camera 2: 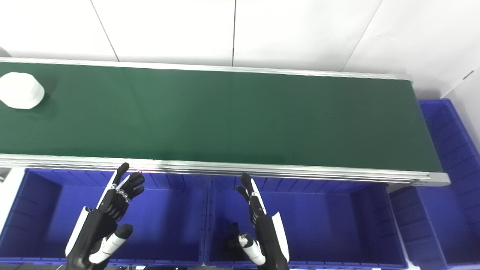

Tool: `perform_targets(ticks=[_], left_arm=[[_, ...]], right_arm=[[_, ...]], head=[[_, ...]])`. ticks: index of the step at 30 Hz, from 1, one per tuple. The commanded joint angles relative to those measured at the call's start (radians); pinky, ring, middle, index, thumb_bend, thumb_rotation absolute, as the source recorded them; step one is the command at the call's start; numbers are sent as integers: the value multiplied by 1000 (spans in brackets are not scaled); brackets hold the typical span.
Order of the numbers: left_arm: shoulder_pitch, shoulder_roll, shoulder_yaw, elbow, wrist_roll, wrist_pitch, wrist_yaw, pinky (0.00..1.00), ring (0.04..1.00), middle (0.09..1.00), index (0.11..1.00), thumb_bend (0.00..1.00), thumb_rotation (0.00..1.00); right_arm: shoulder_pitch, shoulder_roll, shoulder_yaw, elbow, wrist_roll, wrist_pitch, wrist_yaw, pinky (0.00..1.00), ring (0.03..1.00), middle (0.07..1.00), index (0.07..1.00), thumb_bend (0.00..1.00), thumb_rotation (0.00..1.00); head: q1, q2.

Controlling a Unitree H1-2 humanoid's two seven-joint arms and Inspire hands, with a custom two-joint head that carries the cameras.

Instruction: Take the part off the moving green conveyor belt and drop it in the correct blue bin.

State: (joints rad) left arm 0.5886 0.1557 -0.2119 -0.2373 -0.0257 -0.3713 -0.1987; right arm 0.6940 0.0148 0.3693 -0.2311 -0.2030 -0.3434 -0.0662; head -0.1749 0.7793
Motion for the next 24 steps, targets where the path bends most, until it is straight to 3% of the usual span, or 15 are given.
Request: perform_targets(ticks=[1, 24], left_arm=[[10, -5, 0, -39, 2, -11, 5, 872, 909, 920, 989, 714, 686], [4, -1, 2, -9, -15, -45, -3, 876, 910, 916, 989, 725, 676]], right_arm=[[2, -1, 8, -16, -4, -41, 11, 965, 920, 974, 980, 950, 1000], [3, 0, 15, -10, 12, -48, 17, 918, 894, 964, 964, 954, 1000]], head=[[2, 0], [2, -15]])
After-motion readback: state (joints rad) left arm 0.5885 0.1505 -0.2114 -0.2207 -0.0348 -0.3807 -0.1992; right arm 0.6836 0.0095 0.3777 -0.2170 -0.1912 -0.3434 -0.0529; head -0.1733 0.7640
